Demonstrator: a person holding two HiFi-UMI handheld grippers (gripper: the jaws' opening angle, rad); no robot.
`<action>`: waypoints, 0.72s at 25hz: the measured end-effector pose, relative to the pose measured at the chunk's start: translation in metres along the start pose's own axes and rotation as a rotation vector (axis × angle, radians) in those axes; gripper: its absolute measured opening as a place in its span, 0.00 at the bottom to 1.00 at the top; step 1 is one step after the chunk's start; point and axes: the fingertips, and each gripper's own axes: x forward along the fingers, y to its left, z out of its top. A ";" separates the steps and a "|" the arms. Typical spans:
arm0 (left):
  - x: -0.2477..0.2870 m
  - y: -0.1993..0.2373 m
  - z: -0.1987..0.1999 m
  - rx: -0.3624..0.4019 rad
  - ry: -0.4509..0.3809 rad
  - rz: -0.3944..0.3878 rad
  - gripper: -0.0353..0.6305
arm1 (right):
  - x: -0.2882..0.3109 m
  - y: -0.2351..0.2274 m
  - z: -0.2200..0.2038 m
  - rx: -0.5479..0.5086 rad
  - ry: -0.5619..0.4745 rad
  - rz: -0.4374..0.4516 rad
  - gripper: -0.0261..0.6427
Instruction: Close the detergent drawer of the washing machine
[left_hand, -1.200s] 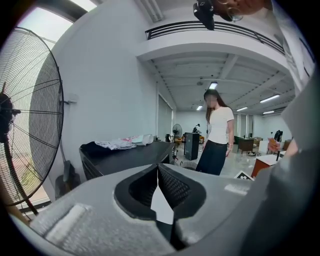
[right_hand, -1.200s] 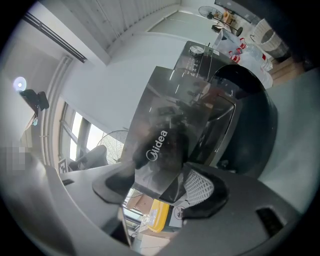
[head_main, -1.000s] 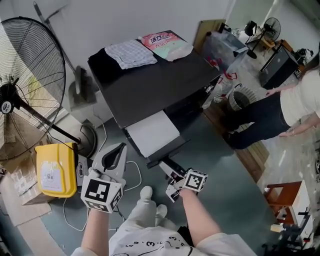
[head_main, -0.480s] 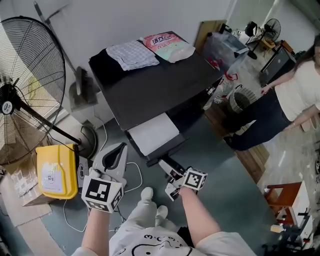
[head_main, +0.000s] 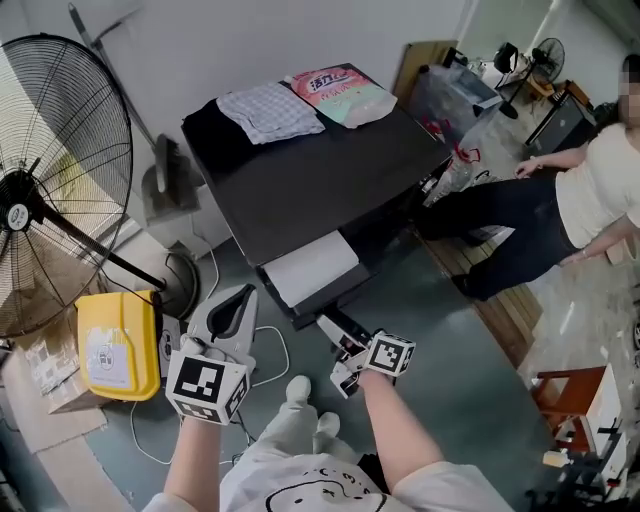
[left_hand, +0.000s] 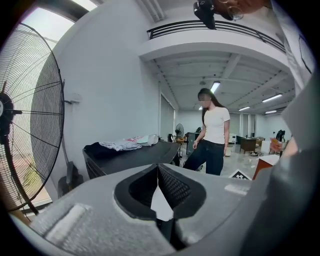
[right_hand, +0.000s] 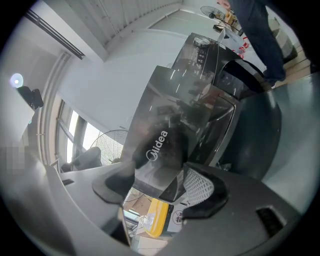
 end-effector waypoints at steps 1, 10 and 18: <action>0.001 0.001 0.001 0.001 0.000 0.002 0.08 | 0.002 0.000 0.000 0.003 0.004 0.001 0.47; 0.004 0.014 0.003 -0.002 -0.003 0.011 0.08 | 0.025 0.001 0.010 -0.020 0.012 -0.011 0.47; 0.004 0.028 0.003 -0.009 0.001 0.026 0.08 | 0.040 0.000 0.015 -0.014 0.009 -0.022 0.47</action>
